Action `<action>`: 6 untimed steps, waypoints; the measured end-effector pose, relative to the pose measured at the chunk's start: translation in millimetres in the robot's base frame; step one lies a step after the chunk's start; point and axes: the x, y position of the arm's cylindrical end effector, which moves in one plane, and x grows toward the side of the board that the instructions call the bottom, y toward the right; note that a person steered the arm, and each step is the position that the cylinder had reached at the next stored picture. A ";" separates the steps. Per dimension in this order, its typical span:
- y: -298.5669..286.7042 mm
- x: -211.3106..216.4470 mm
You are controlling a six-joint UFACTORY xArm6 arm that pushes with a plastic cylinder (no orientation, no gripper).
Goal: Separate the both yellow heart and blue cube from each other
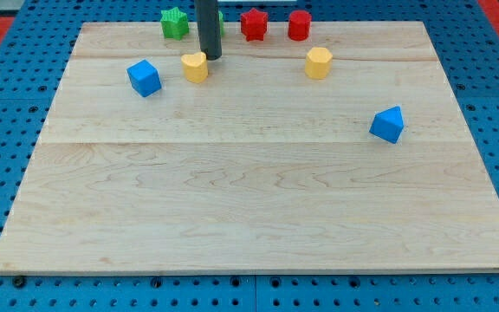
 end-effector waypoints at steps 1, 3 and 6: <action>-15.5 4.0; -136.0 7.9; 63.1 73.9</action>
